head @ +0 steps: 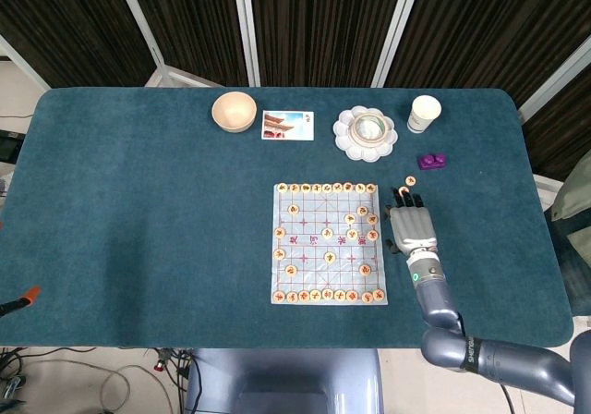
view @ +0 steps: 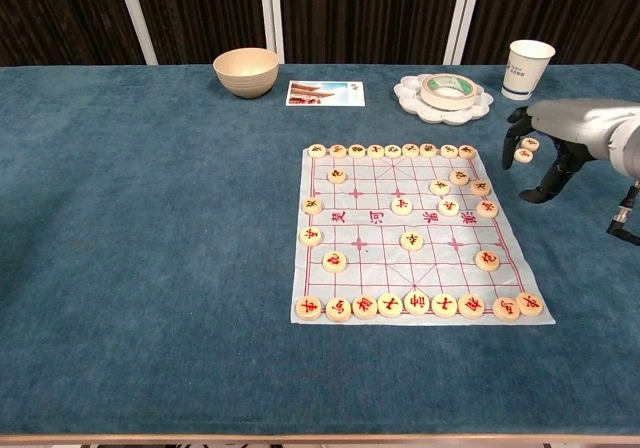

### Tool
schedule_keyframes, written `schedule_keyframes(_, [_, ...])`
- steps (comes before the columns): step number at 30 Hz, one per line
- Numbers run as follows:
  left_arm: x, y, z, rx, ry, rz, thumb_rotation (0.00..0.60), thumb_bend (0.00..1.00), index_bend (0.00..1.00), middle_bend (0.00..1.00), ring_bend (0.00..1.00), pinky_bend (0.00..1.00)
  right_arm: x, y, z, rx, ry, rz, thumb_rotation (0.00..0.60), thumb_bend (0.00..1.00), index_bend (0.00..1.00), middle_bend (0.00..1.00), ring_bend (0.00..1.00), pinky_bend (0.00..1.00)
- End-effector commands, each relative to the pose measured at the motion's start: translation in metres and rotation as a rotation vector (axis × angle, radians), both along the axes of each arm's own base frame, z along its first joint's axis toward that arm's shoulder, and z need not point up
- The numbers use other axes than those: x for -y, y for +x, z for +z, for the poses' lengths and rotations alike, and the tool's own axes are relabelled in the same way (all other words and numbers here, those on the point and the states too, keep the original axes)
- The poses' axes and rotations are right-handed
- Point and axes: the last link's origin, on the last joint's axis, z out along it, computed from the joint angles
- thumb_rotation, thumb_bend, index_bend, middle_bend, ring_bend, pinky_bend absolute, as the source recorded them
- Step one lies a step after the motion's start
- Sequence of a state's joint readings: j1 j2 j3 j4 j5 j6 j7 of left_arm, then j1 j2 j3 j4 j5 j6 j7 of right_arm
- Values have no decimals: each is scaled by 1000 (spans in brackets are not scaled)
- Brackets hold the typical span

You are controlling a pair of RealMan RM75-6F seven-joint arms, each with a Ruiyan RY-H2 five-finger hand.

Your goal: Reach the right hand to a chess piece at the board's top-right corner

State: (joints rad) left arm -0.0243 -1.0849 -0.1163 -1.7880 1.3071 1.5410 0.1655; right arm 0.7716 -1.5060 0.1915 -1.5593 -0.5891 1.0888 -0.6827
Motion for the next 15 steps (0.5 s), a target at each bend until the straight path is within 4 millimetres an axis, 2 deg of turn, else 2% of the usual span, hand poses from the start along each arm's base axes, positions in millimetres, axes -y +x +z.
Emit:
schedule_keyframes(1, [0, 0, 0, 0, 0, 2, 600, 0, 65, 0, 0, 0, 0, 2, -5, -5, -7, 6, 600, 378, 389, 0, 45, 92])
schedule_keyframes(15, [-1, -1, 0, -1, -2, 4, 600, 0, 65, 0, 0, 0, -3, 5, -25, -3, -13, 14, 600, 378, 397, 0, 45, 92])
